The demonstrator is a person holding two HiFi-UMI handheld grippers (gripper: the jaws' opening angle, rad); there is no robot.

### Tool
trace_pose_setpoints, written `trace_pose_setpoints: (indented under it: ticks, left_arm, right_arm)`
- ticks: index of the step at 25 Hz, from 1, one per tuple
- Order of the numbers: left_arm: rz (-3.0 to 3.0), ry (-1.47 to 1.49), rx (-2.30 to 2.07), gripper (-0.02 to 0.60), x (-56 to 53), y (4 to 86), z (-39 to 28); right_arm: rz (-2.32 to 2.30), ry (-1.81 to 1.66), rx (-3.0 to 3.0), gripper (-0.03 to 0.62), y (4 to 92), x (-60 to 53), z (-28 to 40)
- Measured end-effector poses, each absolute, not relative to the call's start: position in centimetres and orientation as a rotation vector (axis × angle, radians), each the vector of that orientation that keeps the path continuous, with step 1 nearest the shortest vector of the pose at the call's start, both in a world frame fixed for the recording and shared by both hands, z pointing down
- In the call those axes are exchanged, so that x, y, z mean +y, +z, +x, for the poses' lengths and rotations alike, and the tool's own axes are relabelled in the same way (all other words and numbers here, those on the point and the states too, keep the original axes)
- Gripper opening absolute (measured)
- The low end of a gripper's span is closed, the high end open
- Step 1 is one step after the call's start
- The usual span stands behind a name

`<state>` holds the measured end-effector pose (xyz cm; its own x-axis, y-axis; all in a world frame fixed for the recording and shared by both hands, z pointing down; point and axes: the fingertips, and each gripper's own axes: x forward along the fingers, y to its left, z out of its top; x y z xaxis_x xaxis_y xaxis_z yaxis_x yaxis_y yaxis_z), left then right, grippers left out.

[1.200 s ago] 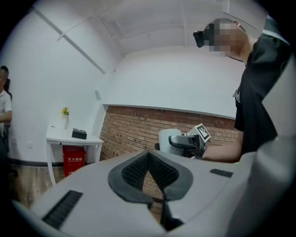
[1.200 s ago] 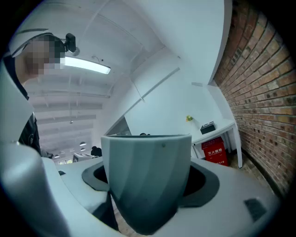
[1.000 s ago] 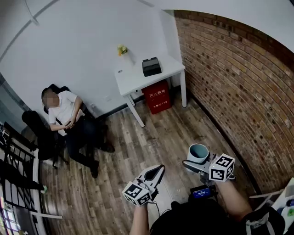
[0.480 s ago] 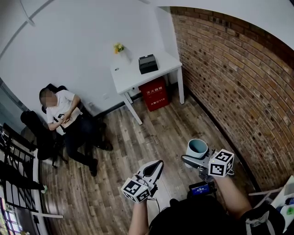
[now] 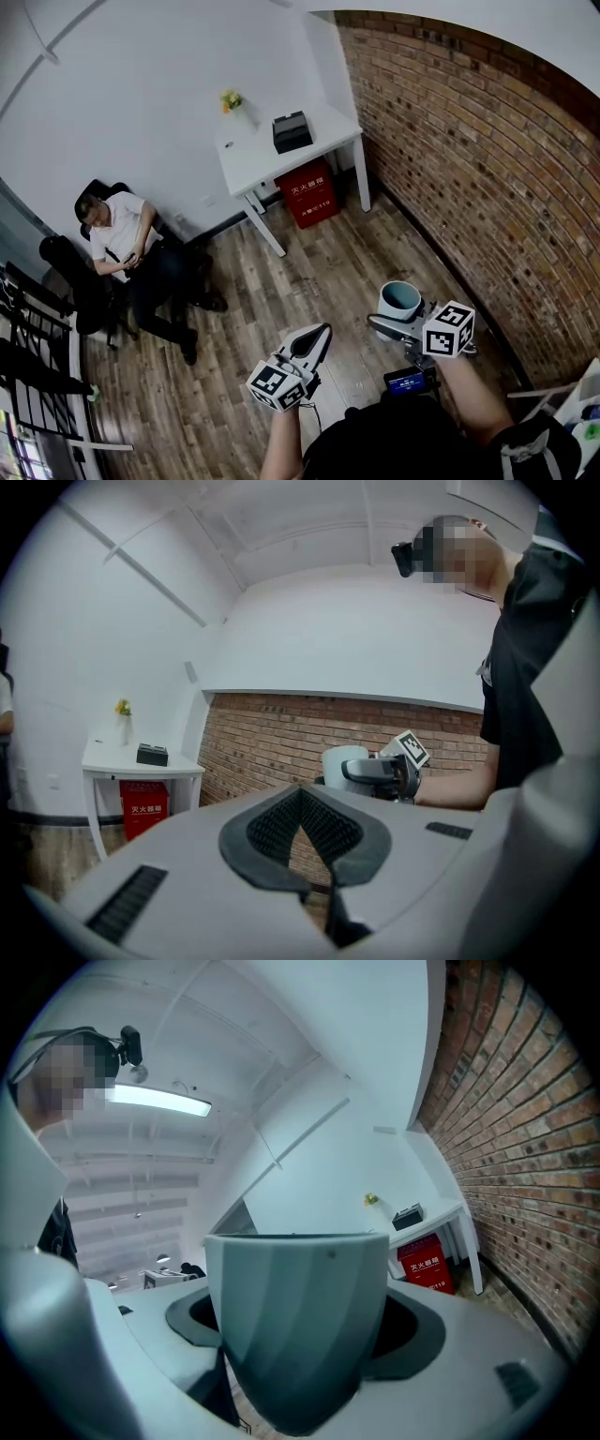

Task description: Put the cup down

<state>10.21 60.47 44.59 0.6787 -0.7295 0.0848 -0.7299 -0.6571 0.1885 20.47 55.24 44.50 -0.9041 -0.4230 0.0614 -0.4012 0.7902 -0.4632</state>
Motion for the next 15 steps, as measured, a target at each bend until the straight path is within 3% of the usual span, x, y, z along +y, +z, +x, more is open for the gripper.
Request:
trace_pose_setpoints:
  ticks: [15]
  left_arm:
    - [2.655, 0.042, -1.210, 0.008, 55.8, 45.9, 12.1]
  right_arm:
    - [-0.663, -0.812, 2.924, 0.399, 46.9, 50.4, 23.2]
